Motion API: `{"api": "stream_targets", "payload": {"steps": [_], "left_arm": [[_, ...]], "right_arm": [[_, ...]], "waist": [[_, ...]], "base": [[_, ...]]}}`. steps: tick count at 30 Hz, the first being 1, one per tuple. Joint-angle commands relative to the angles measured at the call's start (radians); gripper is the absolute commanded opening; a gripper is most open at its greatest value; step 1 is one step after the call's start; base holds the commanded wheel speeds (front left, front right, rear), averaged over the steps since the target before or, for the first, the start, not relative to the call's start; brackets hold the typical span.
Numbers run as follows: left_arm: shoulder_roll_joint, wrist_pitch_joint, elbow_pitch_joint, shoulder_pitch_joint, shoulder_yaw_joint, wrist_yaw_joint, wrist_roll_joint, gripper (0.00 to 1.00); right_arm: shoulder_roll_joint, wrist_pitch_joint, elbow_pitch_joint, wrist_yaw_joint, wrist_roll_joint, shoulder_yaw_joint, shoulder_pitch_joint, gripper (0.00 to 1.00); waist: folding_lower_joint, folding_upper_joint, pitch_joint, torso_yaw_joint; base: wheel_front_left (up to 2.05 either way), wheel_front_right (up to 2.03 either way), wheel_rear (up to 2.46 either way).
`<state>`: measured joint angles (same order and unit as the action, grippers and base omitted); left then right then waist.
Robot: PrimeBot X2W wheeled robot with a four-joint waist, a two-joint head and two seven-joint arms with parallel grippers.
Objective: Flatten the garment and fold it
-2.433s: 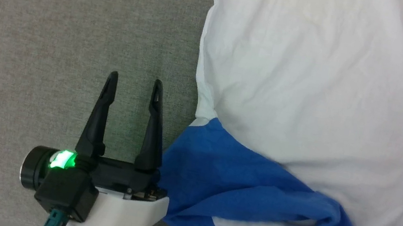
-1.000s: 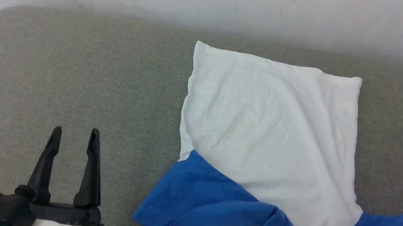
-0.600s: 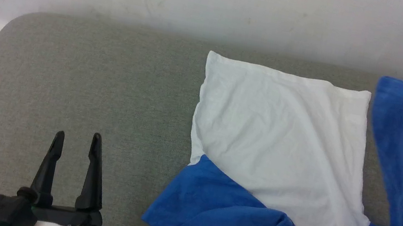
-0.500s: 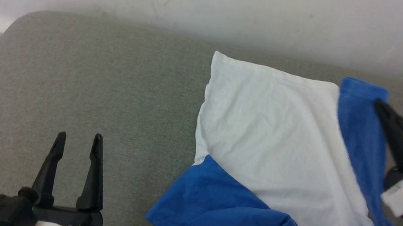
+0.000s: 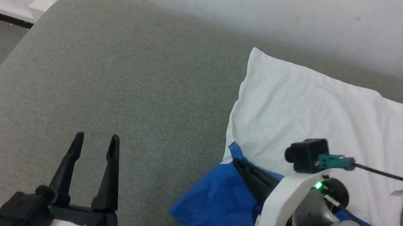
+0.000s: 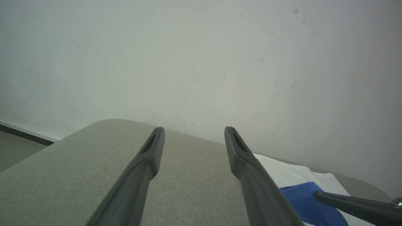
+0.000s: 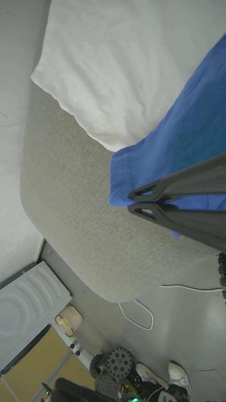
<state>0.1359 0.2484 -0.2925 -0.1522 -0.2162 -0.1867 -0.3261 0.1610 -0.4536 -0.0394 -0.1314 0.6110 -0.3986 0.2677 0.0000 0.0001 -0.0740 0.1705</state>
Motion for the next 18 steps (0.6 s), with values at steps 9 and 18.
{"api": "stream_targets", "payload": {"steps": [9,18], "left_arm": [[-0.024,0.012,0.029,0.033,-0.017,0.013,0.003,1.0],[-0.034,0.013,0.051,0.046,-0.021,0.023,0.004,1.0]], "right_arm": [[-0.048,0.145,-0.284,0.001,-0.054,-0.088,0.039,0.0],[-0.099,0.212,-0.514,0.001,-0.07,-0.138,0.105,1.0]], "waist": [[0.0,-0.0001,-0.037,0.077],[0.0,-0.0001,-0.015,0.068]], "base": [[0.0,0.0,0.0],[0.0,0.0,0.0]]}}
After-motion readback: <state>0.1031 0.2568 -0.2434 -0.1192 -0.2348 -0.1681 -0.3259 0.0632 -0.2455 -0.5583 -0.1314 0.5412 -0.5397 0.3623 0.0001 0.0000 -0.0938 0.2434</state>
